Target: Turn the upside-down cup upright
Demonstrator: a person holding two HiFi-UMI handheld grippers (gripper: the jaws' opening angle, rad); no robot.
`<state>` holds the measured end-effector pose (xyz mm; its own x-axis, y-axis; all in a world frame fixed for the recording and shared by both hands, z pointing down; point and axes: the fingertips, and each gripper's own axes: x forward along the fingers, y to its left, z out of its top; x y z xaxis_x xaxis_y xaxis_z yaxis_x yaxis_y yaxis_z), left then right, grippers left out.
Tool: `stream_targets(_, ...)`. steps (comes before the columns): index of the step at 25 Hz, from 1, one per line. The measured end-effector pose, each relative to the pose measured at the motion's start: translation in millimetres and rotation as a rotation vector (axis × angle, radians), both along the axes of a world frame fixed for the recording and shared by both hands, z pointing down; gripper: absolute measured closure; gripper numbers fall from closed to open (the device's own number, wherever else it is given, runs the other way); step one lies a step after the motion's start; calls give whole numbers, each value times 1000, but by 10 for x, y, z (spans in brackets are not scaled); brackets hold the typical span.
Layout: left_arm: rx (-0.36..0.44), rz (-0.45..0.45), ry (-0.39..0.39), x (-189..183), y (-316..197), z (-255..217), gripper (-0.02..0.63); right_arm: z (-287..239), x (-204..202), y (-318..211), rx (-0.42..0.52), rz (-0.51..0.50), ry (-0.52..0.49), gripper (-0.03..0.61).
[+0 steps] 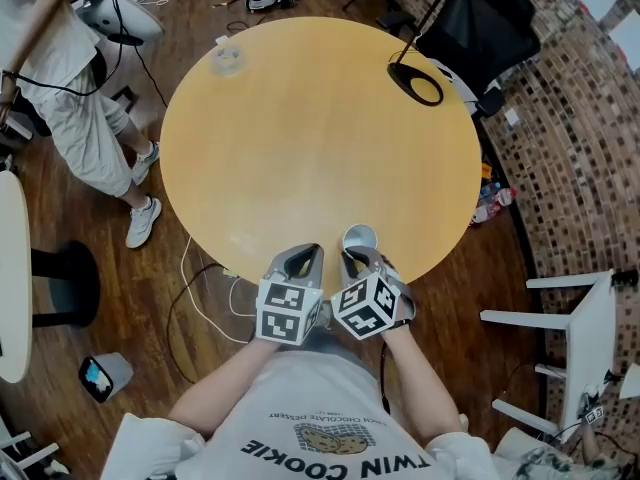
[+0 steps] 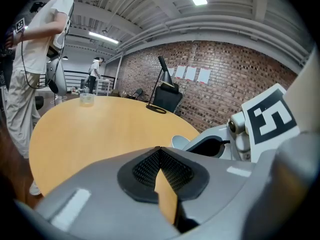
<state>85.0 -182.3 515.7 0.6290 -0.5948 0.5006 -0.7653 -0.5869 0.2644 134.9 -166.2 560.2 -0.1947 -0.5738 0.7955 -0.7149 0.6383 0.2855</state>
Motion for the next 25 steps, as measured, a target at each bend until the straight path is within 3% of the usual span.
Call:
stream_targets(6,4,15,-9,4,8,-1,611,-77,-14,9,-16,116,-220,557)
stream_targets(9,9,20,-14,-5,-11,-5,611,-106,-1,-29,-14,215,-423,557)
stream_targets(16,12,27,-26,-6,2,-7,611,-100,128,-82,-100,494,-1042,557)
stream_targets(25,2,28,-20,-13,-3,20,611,48,313,-106,-131,679,-1440,555)
